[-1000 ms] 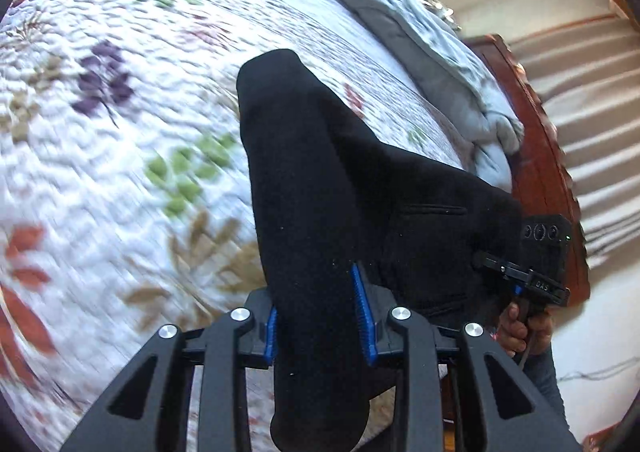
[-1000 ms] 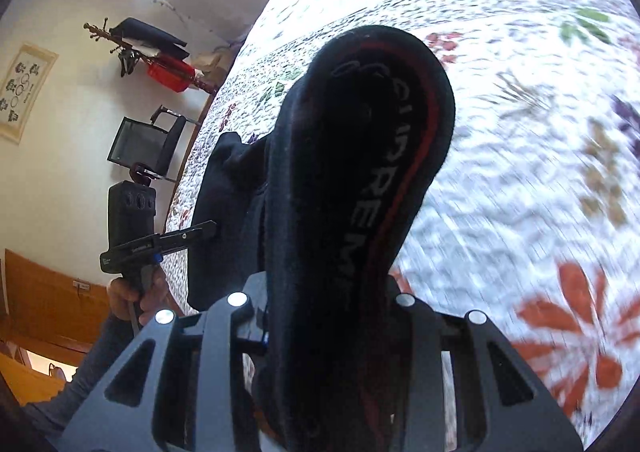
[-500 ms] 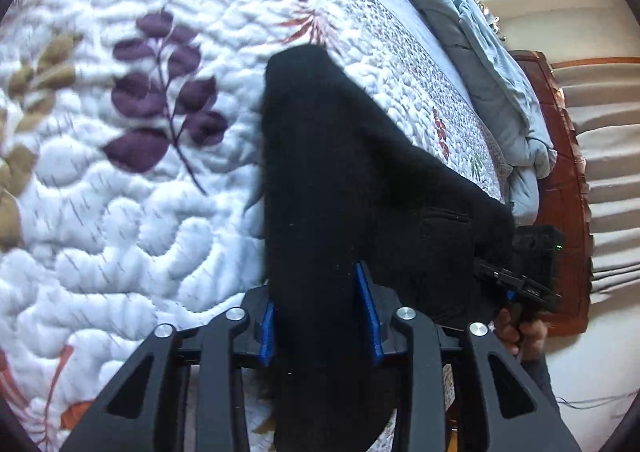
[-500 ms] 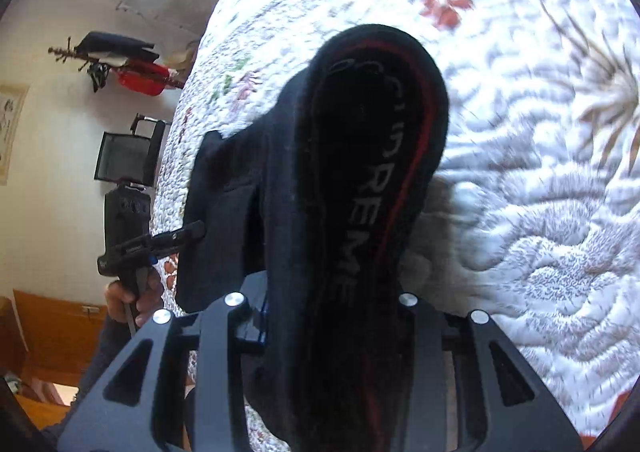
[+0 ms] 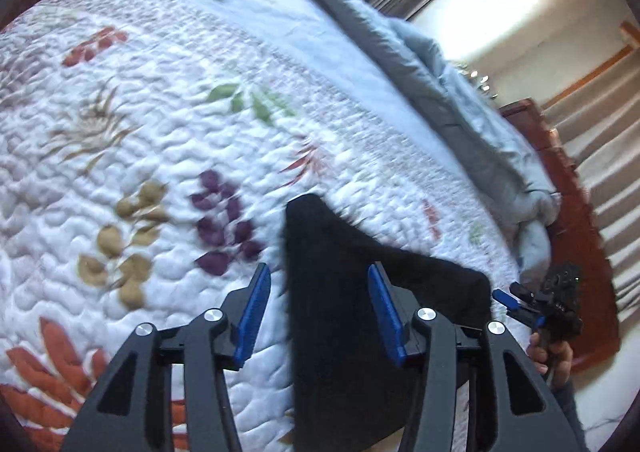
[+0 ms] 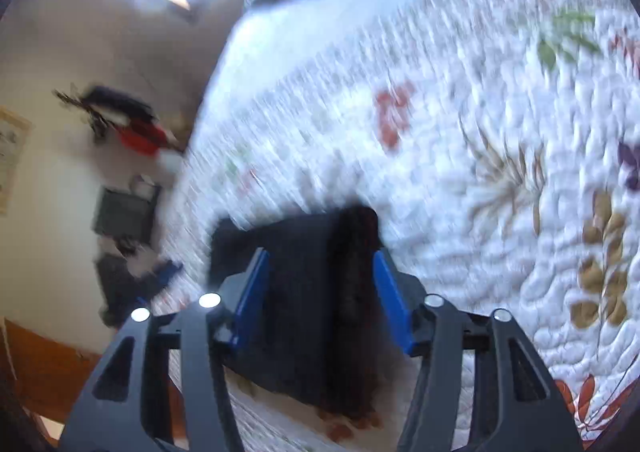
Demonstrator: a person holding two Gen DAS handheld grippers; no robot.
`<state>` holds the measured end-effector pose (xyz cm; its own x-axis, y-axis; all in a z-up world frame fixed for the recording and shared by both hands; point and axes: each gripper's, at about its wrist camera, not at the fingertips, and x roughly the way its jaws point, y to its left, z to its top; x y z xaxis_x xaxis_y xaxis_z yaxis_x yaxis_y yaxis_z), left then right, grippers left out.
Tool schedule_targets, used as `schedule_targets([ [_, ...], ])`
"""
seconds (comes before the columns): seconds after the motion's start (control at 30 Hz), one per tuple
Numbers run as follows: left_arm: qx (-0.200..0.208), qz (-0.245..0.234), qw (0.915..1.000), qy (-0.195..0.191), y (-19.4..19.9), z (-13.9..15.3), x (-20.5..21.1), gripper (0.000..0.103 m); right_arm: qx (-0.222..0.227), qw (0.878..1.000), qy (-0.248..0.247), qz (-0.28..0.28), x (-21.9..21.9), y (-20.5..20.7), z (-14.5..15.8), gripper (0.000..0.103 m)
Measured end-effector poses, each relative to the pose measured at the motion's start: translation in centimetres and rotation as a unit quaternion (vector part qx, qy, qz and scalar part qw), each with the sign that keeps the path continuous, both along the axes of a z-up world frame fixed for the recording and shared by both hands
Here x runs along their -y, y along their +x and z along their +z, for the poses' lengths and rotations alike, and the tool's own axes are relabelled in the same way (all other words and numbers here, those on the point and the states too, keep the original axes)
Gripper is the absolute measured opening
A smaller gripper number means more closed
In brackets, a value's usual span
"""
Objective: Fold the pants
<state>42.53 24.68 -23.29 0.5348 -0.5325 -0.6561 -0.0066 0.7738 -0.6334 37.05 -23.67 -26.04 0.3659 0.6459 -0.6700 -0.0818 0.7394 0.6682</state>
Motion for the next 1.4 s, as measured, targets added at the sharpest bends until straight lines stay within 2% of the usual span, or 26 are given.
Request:
schedule_targets([
  [0.1, 0.001, -0.049, 0.9972, -0.057, 2.5, -0.2, 2.8, 0.051, -0.004, 0.999, 0.046, 0.029, -2.3, 1.1, 0.3, 0.046],
  [0.17, -0.02, -0.069, 0.9938, -0.085, 4.6, -1.6, 4.7, 0.051, -0.024, 0.997, 0.057, 0.042, -3.8, 2.0, -1.1, 0.044],
  [0.23, -0.04, -0.073, 0.9923, -0.092, 6.1, -2.7, 6.3, 0.05, -0.052, 0.996, 0.057, 0.045, -5.2, 3.0, -3.7, 0.04],
  [0.27, -0.056, -0.07, 0.992, -0.089, 7.0, -3.6, 6.8, 0.05, -0.06, 0.996, 0.052, 0.042, -5.5, 3.3, -4.5, 0.028],
  [0.3, -0.067, -0.064, 0.9921, -0.084, 7.6, -4.5, 7.0, 0.049, -0.069, 0.996, 0.044, 0.034, -5.3, 3.6, -5.6, 0.011],
  [0.33, -0.079, -0.059, 0.9922, -0.077, 8.2, -5.3, 7.0, 0.045, -0.08, 0.996, 0.033, 0.025, -4.7, 4.0, -7.2, 0.0],
  [0.37, -0.085, -0.054, 0.9922, -0.073, 8.5, -5.9, 6.8, 0.042, -0.088, 0.995, 0.036, 0.019, -4.2, 4.3, -8.3, 0.0],
  [0.43, -0.095, -0.041, 0.9906, -0.089, 8.6, -6.6, 5.9, 0.037, -0.099, 0.993, 0.068, 0.012, -3.3, 4.4, -9.9, 0.0],
  [0.5, -0.094, -0.033, 0.9895, -0.104, 8.1, -6.4, 5.2, 0.038, -0.095, 0.993, 0.076, 0.012, -3.2, 4.2, -9.6, 0.0],
  [0.57, -0.082, -0.034, 0.9913, -0.097, 7.0, -5.3, 4.9, 0.043, -0.08, 0.993, 0.089, 0.017, -3.0, 3.6, -8.3, 0.002],
  [0.6, -0.068, -0.035, 0.9931, -0.089, 6.2, -4.3, 4.7, 0.047, -0.065, 0.993, 0.098, 0.017, -2.7, 2.9, -7.1, 0.01],
  [0.63, -0.055, -0.038, 0.9941, -0.085, 5.3, -3.3, 4.3, 0.052, -0.055, 0.993, 0.099, 0.019, -2.3, 2.1, -6.0, 0.013],
  [0.73, -0.008, -0.052, 0.996, -0.072, 1.1, 0.1, 3.5, 0.06, -0.017, 0.994, 0.099, 0.048, -2.3, -1.4, -2.5, 0.014],
  [0.8, 0.007, -0.066, 0.9955, -0.067, -2.2, 1.0, 3.6, 0.063, -0.012, 0.993, 0.101, 0.063, -2.7, -3.3, -1.9, 0.014],
  [0.9, -0.001, -0.084, 0.9945, -0.063, -5.3, 0.0, 4.4, 0.063, -0.029, 0.992, 0.092, 0.077, -3.4, -5.8, -3.7, 0.014],
  [0.93, -0.015, -0.085, 0.9946, -0.057, -6.0, -1.3, 4.8, 0.063, -0.048, 0.994, 0.076, 0.069, -3.3, -6.3, -5.4, 0.013],
  [0.97, -0.03, -0.085, 0.9943, -0.056, -6.2, -2.6, 5.1, 0.063, -0.064, 0.994, 0.071, 0.059, -2.9, -6.5, -6.8, 0.004],
  [1.0, -0.036, -0.083, 0.9943, -0.056, -6.3, -3.5, 5.2, 0.063, -0.074, 0.994, 0.07, 0.05, -2.6, -6.4, -8.0, 0.0],
  [1.07, -0.045, -0.076, 0.9934, -0.073, -6.3, -4.9, 4.9, 0.061, -0.091, 0.99, 0.105, 0.028, -1.7, -6.4, -9.8, 0.0],
  [1.13, -0.049, -0.063, 0.992, -0.098, -6.4, -4.9, 4.2, 0.061, -0.088, 0.99, 0.106, 0.016, -1.4, -6.8, -9.3, 0.0],
  [1.17, -0.052, -0.052, 0.991, -0.112, -6.6, -4.6, 3.7, 0.061, -0.083, 0.991, 0.106, 0.012, -1.4, -7.2, -8.6, 0.002],
  [1.23, -0.044, -0.046, 0.9919, -0.11, -7.6, -3.3, 3.1, 0.067, -0.072, 0.991, 0.11, 0.003, -1.1, -8.4, -6.6, 0.012],
  [1.3, -0.029, -0.04, 0.9954, -0.082, -9.5, -1.3, 2.8, 0.075, -0.054, 0.994, 0.092, -0.012, -0.8, -10.1, -4.1, 0.043],
  [1.33, -0.023, -0.036, 0.9973, -0.06, -11.0, -0.1, 2.7, 0.08, -0.04, 0.997, 0.065, -0.027, -0.7, -11.9, -2.2, 0.051],
  [1.37, -0.017, -0.031, 0.9985, -0.04, -12.3, 0.9, 2.6, 0.083, -0.029, 0.998, 0.041, -0.038, -0.7, -13.4, -0.8, 0.067],
  [1.4, -0.01, -0.025, 0.9995, -0.016, -14.1, 2.2, 2.7, 0.091, -0.017, 0.998, 0.023, -0.047, -0.8, -14.8, 0.4, 0.081],
])
